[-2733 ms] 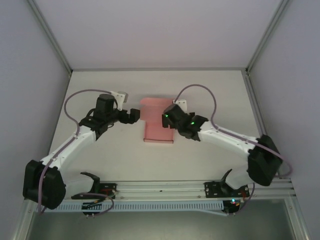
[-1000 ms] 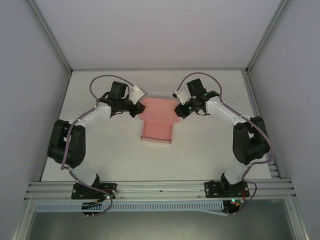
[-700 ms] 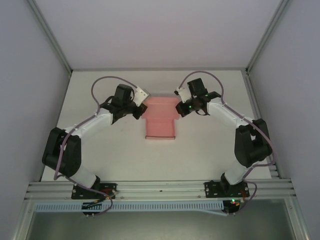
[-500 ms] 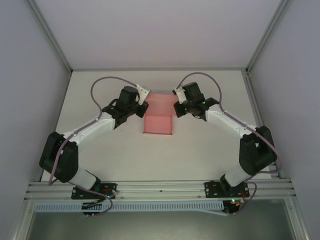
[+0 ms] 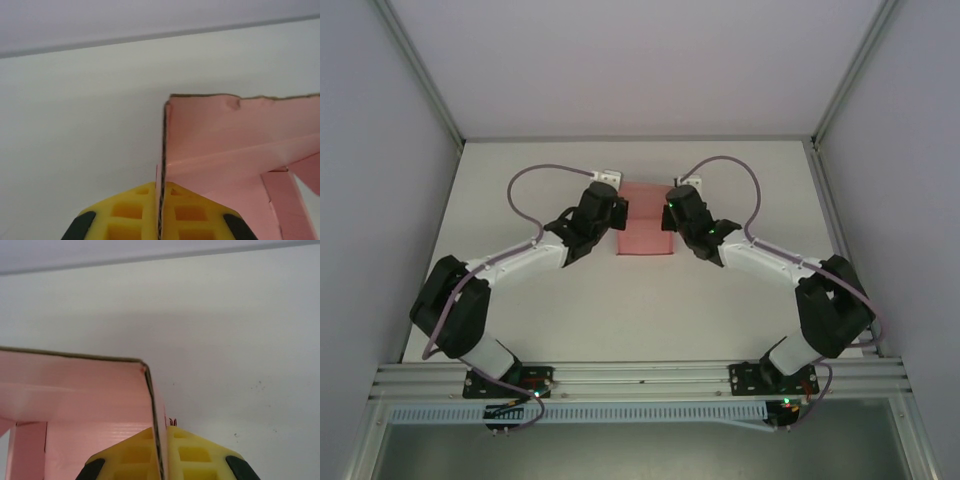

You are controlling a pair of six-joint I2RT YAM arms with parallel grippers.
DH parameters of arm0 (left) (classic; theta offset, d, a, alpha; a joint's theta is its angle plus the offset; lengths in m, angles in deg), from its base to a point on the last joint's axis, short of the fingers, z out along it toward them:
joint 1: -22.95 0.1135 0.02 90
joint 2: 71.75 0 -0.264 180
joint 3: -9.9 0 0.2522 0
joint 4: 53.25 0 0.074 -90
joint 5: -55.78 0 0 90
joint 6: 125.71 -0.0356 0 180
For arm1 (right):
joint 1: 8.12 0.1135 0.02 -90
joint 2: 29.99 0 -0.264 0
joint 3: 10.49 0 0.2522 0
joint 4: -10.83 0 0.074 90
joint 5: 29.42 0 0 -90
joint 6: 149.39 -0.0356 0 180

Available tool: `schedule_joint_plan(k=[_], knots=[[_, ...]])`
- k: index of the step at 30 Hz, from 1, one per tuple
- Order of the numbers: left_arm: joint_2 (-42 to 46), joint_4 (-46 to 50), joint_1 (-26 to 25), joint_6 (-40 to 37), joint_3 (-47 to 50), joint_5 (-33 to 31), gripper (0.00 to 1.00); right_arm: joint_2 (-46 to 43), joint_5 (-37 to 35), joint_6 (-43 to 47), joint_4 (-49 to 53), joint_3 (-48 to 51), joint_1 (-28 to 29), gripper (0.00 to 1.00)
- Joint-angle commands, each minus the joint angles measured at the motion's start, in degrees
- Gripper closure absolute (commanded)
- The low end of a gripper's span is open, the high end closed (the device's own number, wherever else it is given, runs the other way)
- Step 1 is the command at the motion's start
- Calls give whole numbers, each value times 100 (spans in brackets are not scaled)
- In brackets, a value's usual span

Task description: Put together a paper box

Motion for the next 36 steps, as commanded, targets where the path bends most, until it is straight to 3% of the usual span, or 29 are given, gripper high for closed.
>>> schedule_joint_plan(k=[1,7,14,36], knots=[[164,-299,103,848,276,-1048,100,-175,-1385,-926,-753,177,-159,100],[454,-1175,12,1443,833,-1451,100,25,-1804,-1216,-910,150,-15,100],[200,-1128,-121,1225,649,-1501,100,173,-1570,-1178,-1226,208,65,100],[-732,-1411,-139,1487,481,-484,100,709,-363,-652,-1686,593,151,99]])
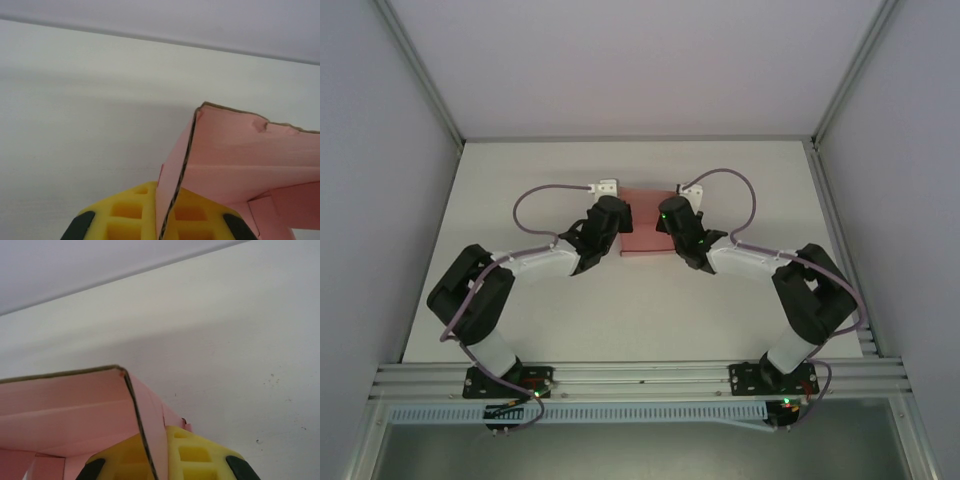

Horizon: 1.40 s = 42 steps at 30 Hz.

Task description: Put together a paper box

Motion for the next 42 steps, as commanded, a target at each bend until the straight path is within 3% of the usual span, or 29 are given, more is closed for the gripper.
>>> schedule_joint_plan(k=[1,7,11,17,20,24,26,28,31,32,33,35,38,42], knots=[[-122,-68,47,335,19,112,100,104,229,197,-434,185,-1,100],[86,-447,37,169,613,282,100,-61,475,584,-489,535,80,100],[207,-901,7,190,1119,521,100,-149,472,905,-1035,1003,220,100],[367,-1878,-120,38,1864,952,100,-177,155,944,-972,1260,415,100],[551,-2093,-163,-11,2092,1072,90,-241,-113,1033,-912,1302,545,100],[872,-1660,-227,-137,2085,962,80,-319,-419,1039,-651,1275,690,100],[1070,-1347,-243,-151,2062,943,70,-360,-523,1003,-628,1328,741,99],[1231,-1037,-257,-207,2049,895,54,-398,-555,1006,-754,1426,785,97],[1469,-805,-271,-163,2189,686,50,-415,-612,989,-660,1406,831,96],[1568,-640,-281,-122,2191,626,44,-406,-678,991,-629,1405,855,96],[1688,-459,-271,-121,2192,564,30,-402,-733,1013,-607,1407,884,96],[1943,-29,-265,25,2159,371,25,-406,-785,1016,-579,1413,942,94],[2426,663,-278,243,2029,349,1,-411,-833,1031,-566,1428,1000,94],[3054,1253,-270,443,1884,416,0,-432,-996,1038,-544,1423,1110,93]])
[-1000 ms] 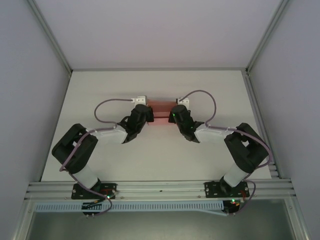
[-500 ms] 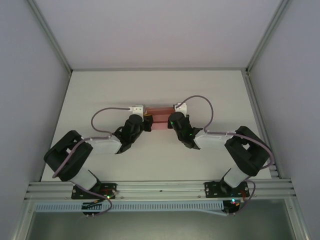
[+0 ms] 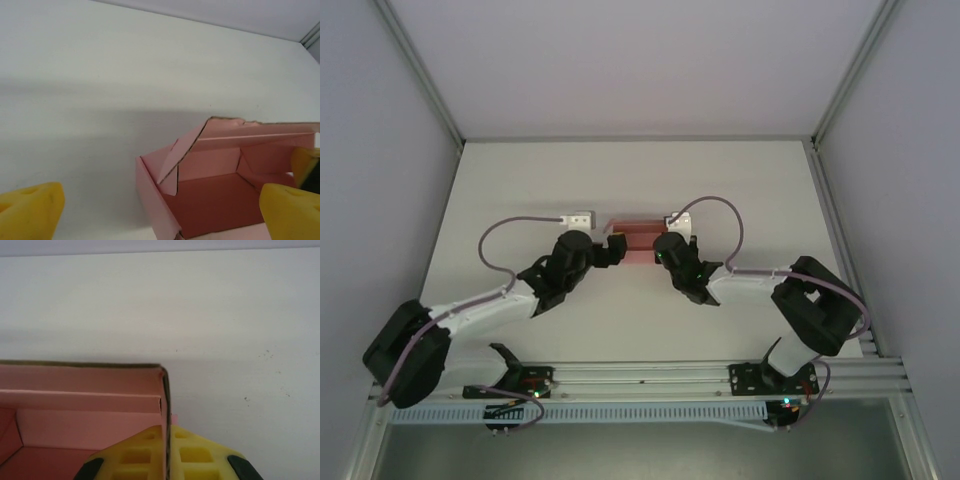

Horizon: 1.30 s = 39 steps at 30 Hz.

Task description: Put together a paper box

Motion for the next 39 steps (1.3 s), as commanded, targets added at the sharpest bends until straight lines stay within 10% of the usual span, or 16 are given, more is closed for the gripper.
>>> schedule_joint_plan(k=[1,9,20,39], knots=[[421,959,-6,300,-315,-246,0,-80,-213,26,420,110,137,92],[-162,2488,773,980,-1546,92,0,-185,-382,41,496,98,284,84],[-1134,1445,1295,926,-1392,2511,0,-154,-426,-105,454,222,434,83],[-2038,576,1256,1026,-711,3014,27,-877,-382,-1091,1685,819,869,62]])
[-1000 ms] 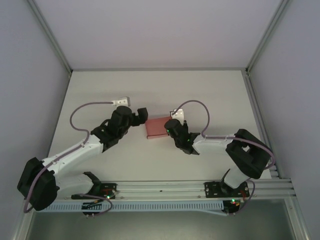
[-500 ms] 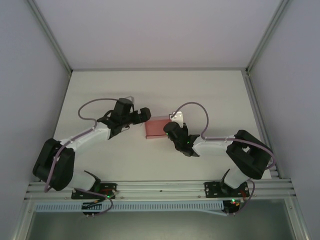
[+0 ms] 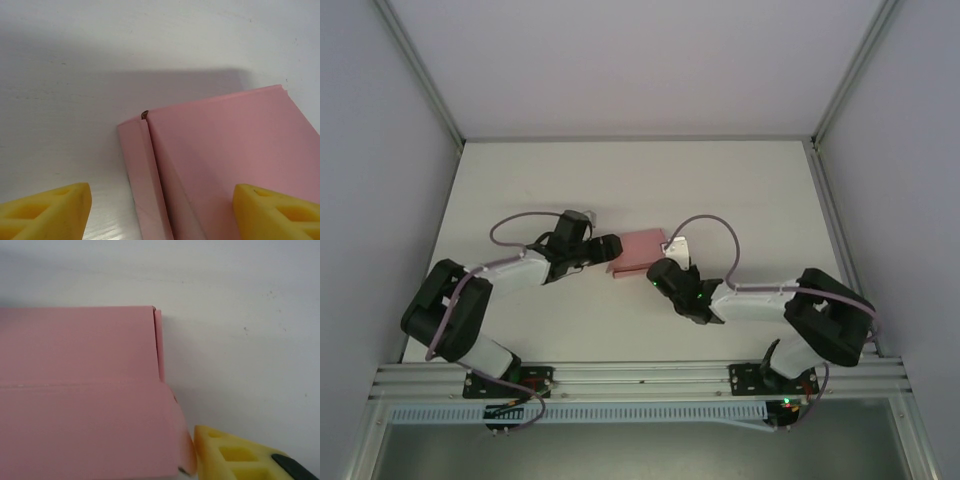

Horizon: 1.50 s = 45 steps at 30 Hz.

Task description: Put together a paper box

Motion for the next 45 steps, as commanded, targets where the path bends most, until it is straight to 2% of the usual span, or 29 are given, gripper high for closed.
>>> schedule_joint_plan(k=[1,7,10,12,15,22,25,32,38,45], knots=[[-193,-218,-24,28,78,135,29,-382,-164,-625,441,424,36,61],[-379,-374,-18,34,125,241,35,-1224,-10,-1113,1128,804,47,48],[-440,-443,-16,13,129,302,36,-1739,181,-1143,1482,878,44,33],[-476,-471,-20,6,142,308,38,-2162,268,-1185,1665,914,48,18],[-537,-531,-8,-14,154,361,42,-2839,455,-1132,1719,967,42,0],[-683,-836,3,-30,255,583,50,-3726,635,-1397,1576,1009,-46,0],[-709,-909,45,-23,274,735,60,-3678,746,-1593,1771,869,-200,0],[-790,-1675,301,181,591,1336,71,-2946,1895,-2267,1495,836,-823,0],[-840,-1909,414,66,678,1625,76,-2473,2380,-2136,1188,594,-1241,0],[-1008,-2521,592,274,863,2179,81,-1721,3810,-2411,-14,721,-1854,0]])
